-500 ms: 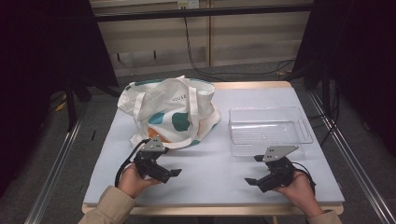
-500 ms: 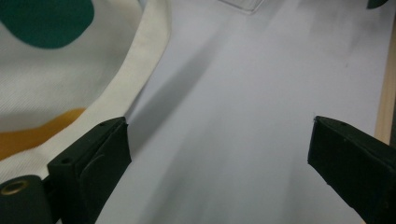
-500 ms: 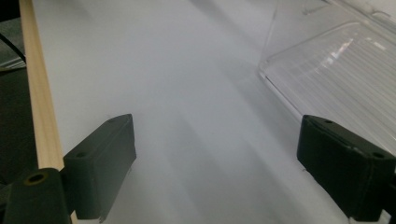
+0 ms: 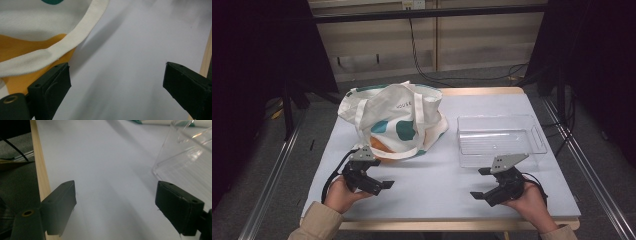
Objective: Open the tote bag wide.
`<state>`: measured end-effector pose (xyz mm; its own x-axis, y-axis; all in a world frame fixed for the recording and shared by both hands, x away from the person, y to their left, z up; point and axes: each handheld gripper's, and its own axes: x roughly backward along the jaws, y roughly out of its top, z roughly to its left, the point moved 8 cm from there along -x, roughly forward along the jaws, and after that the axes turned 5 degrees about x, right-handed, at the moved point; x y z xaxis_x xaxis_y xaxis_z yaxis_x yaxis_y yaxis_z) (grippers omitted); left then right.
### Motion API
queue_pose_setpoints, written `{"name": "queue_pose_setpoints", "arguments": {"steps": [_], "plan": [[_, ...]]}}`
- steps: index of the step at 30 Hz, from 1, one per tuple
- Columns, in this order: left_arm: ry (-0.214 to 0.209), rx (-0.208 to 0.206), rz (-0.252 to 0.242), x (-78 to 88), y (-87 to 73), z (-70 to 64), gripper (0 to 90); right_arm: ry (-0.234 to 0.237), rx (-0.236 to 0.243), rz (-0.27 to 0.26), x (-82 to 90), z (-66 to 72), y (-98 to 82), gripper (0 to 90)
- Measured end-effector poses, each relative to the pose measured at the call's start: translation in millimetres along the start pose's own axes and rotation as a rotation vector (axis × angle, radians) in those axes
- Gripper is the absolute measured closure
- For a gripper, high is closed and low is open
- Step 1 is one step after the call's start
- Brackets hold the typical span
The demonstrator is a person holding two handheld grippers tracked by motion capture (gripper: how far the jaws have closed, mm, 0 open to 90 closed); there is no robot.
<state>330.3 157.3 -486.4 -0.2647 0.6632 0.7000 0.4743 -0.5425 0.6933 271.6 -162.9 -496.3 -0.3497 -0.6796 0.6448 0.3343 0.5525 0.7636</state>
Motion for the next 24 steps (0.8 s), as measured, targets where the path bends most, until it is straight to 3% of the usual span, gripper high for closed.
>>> {"name": "queue_pose_setpoints", "arguments": {"steps": [4,9,17,24], "plan": [[0.006,-0.002,-0.002,4.9,2.8,3.2,7.8,0.009,-0.005,-0.03,3.2,-0.6,7.4,17.5],[0.012,-0.007,-0.007,13.1,7.8,6.2,9.0,0.026,-0.013,-0.032,3.9,1.6,14.0,18.9],[0.024,0.002,-0.008,22.9,12.9,13.1,9.0,0.036,0.021,-0.023,9.7,6.5,28.0,21.3],[0.037,0.014,-0.007,27.2,15.4,17.5,9.3,0.048,0.007,-0.03,11.4,2.5,38.4,23.5]]}}
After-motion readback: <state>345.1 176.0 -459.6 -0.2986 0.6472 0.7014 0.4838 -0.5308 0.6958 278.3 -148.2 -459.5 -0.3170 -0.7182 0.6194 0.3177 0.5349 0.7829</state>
